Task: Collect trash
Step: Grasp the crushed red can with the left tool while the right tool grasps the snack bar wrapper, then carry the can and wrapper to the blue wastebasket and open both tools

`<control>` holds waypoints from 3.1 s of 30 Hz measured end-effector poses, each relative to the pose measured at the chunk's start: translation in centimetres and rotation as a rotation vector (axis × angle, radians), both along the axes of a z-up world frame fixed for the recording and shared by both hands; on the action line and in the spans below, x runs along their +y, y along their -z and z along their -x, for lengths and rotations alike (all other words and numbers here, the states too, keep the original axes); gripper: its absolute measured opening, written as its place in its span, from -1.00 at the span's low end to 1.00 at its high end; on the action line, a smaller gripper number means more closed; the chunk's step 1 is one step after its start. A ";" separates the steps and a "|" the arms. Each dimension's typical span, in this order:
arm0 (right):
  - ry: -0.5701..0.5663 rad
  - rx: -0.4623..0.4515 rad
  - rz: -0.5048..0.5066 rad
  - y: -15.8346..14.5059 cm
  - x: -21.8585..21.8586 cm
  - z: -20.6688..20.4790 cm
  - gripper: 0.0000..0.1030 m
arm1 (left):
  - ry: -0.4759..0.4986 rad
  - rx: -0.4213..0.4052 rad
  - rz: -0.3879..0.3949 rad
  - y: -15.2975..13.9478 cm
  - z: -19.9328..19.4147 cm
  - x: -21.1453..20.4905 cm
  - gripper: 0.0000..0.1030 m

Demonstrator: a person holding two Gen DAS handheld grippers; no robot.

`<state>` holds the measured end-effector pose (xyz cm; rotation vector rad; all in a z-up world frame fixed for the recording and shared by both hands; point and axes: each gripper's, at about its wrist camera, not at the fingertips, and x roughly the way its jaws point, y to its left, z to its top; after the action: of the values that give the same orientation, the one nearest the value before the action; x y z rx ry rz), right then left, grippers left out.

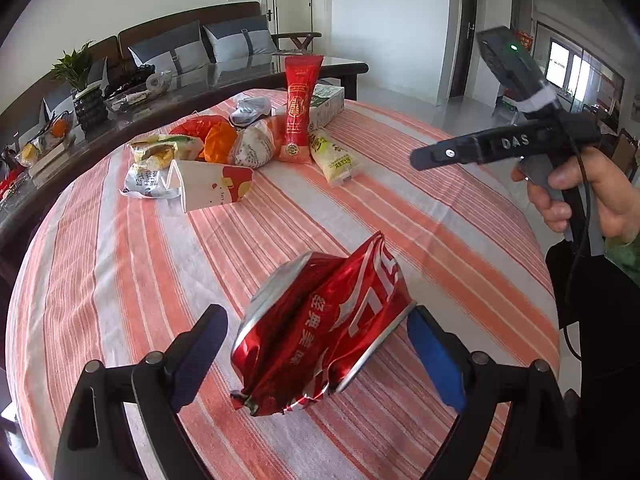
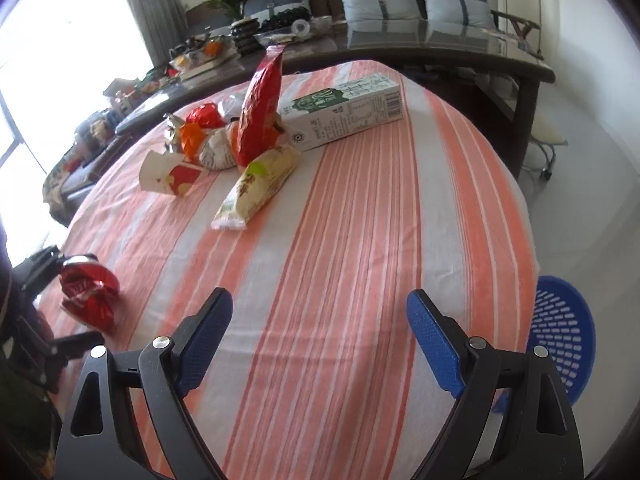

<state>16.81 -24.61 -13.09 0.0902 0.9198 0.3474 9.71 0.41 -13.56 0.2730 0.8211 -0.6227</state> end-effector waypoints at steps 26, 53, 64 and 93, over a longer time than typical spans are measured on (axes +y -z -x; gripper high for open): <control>-0.115 0.120 0.104 -0.9 1.1 -0.9 -0.68 | -0.068 -0.047 0.059 -1.3 0.3 -1.9 0.40; 0.055 0.047 -0.026 -4.4 -12.1 0.0 -0.68 | -0.054 0.047 0.180 -5.4 -4.8 -20.2 0.40; 0.275 0.119 0.029 -1.6 -26.0 0.3 -0.68 | 0.066 0.129 0.174 -2.8 -7.4 -34.3 0.40; 0.414 0.240 -0.131 5.6 -36.3 -2.1 -0.09 | 0.158 0.274 0.103 7.3 -11.4 -45.8 0.63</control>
<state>18.91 -60.91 -18.67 0.4441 1.0872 0.0103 21.16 -45.35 -20.89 0.1607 1.0335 -0.8604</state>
